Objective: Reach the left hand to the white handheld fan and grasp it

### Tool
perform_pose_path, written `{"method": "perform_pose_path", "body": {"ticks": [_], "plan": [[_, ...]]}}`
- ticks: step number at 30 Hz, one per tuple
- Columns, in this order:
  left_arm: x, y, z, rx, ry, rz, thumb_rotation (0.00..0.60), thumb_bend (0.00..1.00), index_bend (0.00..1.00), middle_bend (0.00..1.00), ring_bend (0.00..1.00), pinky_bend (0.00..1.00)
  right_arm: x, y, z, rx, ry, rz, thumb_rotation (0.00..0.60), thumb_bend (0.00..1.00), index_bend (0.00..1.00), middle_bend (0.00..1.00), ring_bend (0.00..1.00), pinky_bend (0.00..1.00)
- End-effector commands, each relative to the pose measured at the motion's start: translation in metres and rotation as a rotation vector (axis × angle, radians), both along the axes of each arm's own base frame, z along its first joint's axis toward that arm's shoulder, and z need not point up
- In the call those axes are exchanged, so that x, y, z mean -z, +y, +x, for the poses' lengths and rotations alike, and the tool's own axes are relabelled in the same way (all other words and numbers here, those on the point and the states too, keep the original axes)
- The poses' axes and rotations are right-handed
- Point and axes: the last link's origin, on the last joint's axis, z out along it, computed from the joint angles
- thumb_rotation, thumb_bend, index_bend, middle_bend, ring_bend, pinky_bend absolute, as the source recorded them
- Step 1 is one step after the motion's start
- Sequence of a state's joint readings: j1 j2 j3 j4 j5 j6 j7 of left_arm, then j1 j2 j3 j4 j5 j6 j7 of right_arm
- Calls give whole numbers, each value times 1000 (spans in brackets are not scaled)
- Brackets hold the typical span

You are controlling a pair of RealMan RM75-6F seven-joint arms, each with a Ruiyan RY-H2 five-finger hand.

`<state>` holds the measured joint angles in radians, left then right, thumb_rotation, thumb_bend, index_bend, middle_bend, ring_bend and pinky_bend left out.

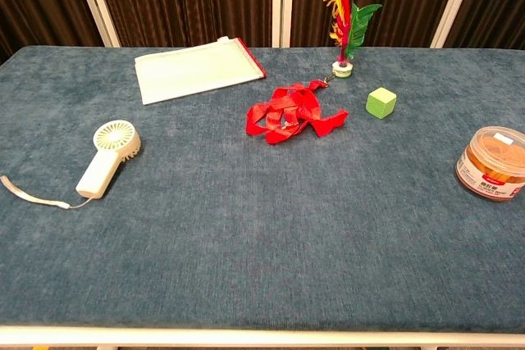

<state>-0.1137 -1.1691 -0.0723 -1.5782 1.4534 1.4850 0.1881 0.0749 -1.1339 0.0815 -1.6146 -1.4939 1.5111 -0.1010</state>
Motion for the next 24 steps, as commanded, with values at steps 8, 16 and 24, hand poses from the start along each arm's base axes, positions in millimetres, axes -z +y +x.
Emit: {"method": "perform_pose_path", "body": {"ticks": [8,16,24], "plan": [[2,0,2,12,-2,0,600,0,80,84,0,226,-4,1,-3,7,-1,-9,600,77,0,0,0,0],[5,4,6,23,-23,-23,600,0,80,84,21,316,-3,0,-3,7,-16,-13,600,78,0,0,0,0],[20,7,13,50,-34,-75,600,179,81,336,416,530,-7,1,-4,5,-8,-31,600,78,0,0,0,0]]}}
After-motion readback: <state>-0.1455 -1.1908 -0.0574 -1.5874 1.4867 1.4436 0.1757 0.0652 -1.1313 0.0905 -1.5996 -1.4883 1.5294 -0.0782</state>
